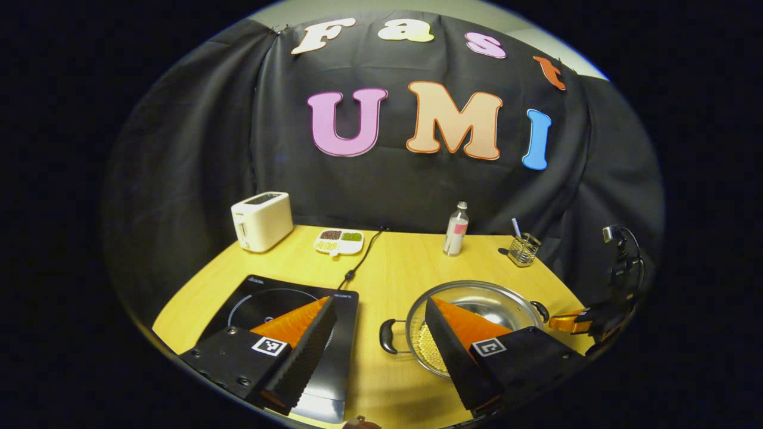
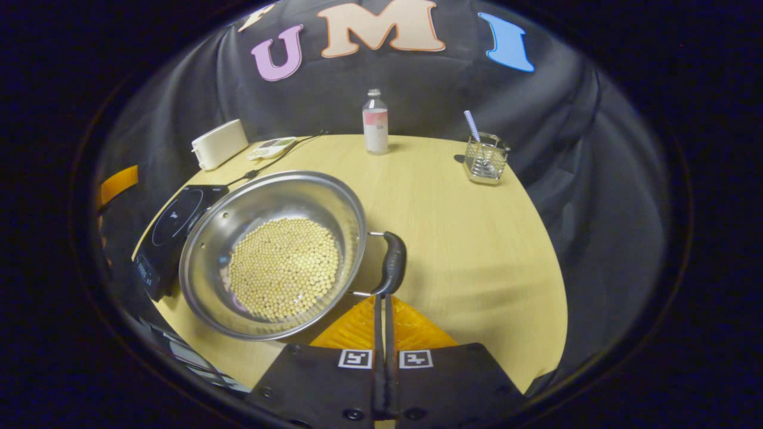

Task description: First push the handle of the pot to place it horizontally, then grasp the pot with both hands and set it on the induction cooktop.

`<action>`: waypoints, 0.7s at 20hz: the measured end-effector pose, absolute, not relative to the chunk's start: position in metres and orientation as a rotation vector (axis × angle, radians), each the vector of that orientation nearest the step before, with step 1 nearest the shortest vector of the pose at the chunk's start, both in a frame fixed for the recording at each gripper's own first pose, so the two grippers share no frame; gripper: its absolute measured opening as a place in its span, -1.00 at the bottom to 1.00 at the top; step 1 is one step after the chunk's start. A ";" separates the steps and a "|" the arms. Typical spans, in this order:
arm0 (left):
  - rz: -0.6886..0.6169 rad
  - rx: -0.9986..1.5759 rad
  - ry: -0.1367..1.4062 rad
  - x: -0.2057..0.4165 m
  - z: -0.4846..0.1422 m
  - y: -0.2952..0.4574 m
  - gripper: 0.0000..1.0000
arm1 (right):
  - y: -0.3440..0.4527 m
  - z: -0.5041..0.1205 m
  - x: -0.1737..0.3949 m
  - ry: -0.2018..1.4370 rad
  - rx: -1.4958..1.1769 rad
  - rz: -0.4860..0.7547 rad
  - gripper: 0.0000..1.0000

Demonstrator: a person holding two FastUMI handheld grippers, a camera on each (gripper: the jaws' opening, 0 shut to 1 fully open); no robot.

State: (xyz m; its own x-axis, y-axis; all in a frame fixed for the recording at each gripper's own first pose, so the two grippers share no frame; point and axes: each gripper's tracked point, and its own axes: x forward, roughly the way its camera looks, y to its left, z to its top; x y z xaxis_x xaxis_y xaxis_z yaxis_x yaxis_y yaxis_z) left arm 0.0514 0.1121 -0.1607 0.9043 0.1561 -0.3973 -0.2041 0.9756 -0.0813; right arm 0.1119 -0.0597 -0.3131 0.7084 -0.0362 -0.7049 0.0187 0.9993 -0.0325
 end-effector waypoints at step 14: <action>0.084 -0.147 0.509 0.089 -0.212 0.090 0.95 | -0.063 -0.292 0.134 0.739 0.005 -0.071 0.52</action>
State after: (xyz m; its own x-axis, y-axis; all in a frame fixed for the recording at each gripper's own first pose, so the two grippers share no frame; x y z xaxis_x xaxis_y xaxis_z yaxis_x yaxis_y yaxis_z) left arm 0.0887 0.0902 -0.2124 0.8702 0.0437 -0.4908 -0.1167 0.9860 -0.1191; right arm 0.1343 -0.0626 -0.2924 0.7371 -0.0632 -0.6729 0.0664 0.9976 -0.0209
